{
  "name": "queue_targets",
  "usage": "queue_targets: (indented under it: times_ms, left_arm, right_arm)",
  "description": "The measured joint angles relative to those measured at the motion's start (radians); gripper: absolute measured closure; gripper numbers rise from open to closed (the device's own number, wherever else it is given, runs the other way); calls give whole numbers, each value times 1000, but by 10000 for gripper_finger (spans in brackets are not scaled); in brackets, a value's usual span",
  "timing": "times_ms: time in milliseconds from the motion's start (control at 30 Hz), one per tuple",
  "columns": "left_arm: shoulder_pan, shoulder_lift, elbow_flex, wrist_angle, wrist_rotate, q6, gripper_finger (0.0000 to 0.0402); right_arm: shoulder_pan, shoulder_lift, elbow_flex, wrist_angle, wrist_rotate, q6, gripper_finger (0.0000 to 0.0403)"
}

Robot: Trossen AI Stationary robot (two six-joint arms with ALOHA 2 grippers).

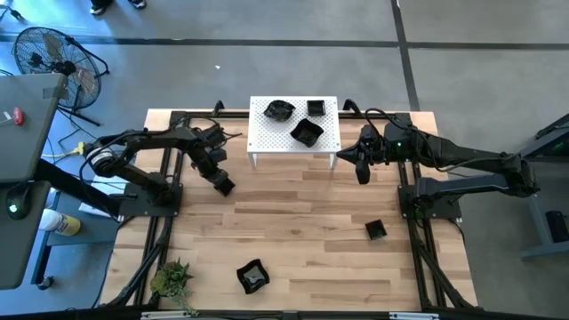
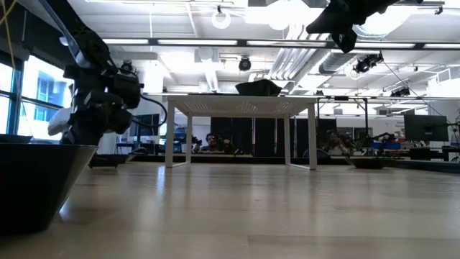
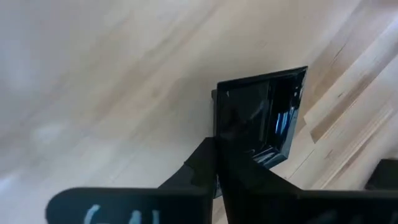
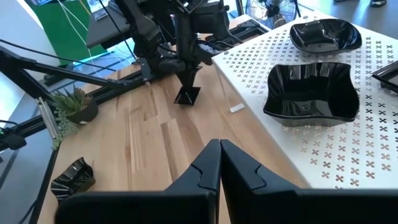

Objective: Pick & Place Mini shaped plates
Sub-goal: Stack the square plate on top of the stacked square plate on the shelf

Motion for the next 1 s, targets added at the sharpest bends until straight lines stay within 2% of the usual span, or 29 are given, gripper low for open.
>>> queue_targets:
  times_ms: [167, 300, 400, 533, 667, 800, 900, 1000]
  left_arm:
    - [0, -26, 0, -23, 51, -62, 398]
    - [-39, -98, 0, -57, 83, -156, 398]
    - [-117, -186, 0, -64, 85, -286, 399]
    - [-257, -333, 0, -7, 49, -569, 400]
    - [-416, -464, 0, 155, -117, -939, 400]
    - [-573, -521, 2, 349, -403, -1222, 401]
    - [-668, -507, 11, 444, -611, -1316, 401]
    - [-706, -430, 80, 436, -718, -1335, 401]
  right_arm:
    - [0, 0, 0, 0, -4, 6, 397]
    - [1, 0, 0, 0, -47, 47, 400]
    - [24, 0, 0, 0, -51, 97, 401]
    - [90, 0, 0, 1, 29, 191, 395]
    - [168, 11, 0, 42, 137, 322, 388]
    - [228, 73, 5, 168, 207, 417, 381]
    - [243, 161, 32, 227, 231, 468, 375]
    - [242, 262, 80, 238, 225, 497, 365]
